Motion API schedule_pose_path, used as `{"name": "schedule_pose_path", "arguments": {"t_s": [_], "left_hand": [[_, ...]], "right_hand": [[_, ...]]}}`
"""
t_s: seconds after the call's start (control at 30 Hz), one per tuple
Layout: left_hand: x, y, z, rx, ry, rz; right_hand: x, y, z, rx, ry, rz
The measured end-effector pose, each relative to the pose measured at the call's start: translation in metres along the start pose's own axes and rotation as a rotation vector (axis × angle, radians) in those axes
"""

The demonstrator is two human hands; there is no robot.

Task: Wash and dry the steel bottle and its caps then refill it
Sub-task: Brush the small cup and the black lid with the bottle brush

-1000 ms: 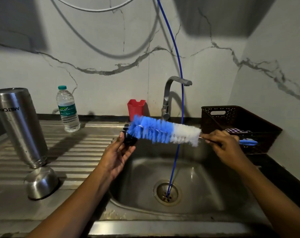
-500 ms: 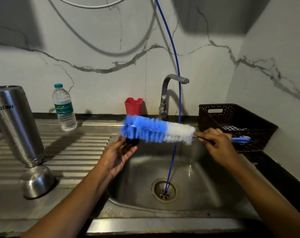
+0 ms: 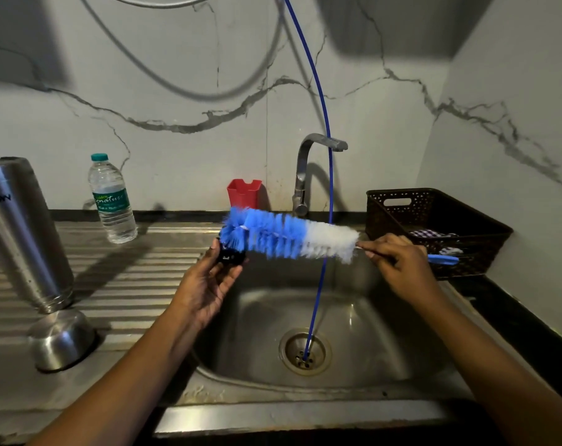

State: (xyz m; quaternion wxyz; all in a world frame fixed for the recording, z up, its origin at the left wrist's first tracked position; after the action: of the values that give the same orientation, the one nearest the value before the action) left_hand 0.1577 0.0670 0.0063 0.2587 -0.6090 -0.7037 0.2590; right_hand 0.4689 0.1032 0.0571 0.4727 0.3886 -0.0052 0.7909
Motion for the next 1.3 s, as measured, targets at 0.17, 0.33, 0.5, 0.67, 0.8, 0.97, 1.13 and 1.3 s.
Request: {"name": "schedule_pose_path", "arguments": {"t_s": [0.17, 0.33, 0.5, 0.67, 0.8, 0.97, 1.13, 1.3], "left_hand": [[-0.002, 0.003, -0.004, -0.016, -0.004, 0.007], [-0.002, 0.004, -0.005, 0.001, 0.006, -0.017], [-0.001, -0.005, -0.004, -0.074, 0.032, -0.028], [-0.003, 0.001, -0.01, -0.099, 0.05, 0.015], [-0.004, -0.004, -0.006, -0.102, -0.01, -0.038], [-0.007, -0.006, -0.009, -0.065, -0.016, -0.083], [-0.004, -0.008, -0.005, -0.056, -0.036, -0.109], [-0.005, -0.007, -0.005, -0.091, -0.047, -0.085]], "right_hand": [[-0.001, -0.013, 0.02, 0.118, -0.117, -0.016], [-0.002, 0.009, -0.001, -0.076, -0.047, 0.024], [-0.002, -0.001, 0.001, -0.091, -0.04, 0.005], [-0.003, -0.003, 0.009, -0.109, -0.077, 0.027], [-0.003, 0.013, 0.003, -0.135, -0.073, 0.086], [-0.005, -0.002, 0.017, -0.177, -0.104, 0.067], [-0.003, 0.006, 0.014, -0.218, -0.133, 0.107], [-0.005, 0.005, 0.017, -0.222, -0.164, 0.123]]}}
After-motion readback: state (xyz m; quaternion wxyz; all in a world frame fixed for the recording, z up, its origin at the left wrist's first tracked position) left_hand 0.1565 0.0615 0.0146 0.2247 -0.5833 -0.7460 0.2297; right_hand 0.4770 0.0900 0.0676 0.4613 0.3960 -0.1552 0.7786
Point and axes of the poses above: each hand's wrist, its own x-axis towards the middle knuckle, its own z-axis out of the back of the hand, y = z × x, the point moved 5 cm from there along x, towards the middle knuckle, and after that the axes turned 3 degrees about -x, right-handed, at the moved point
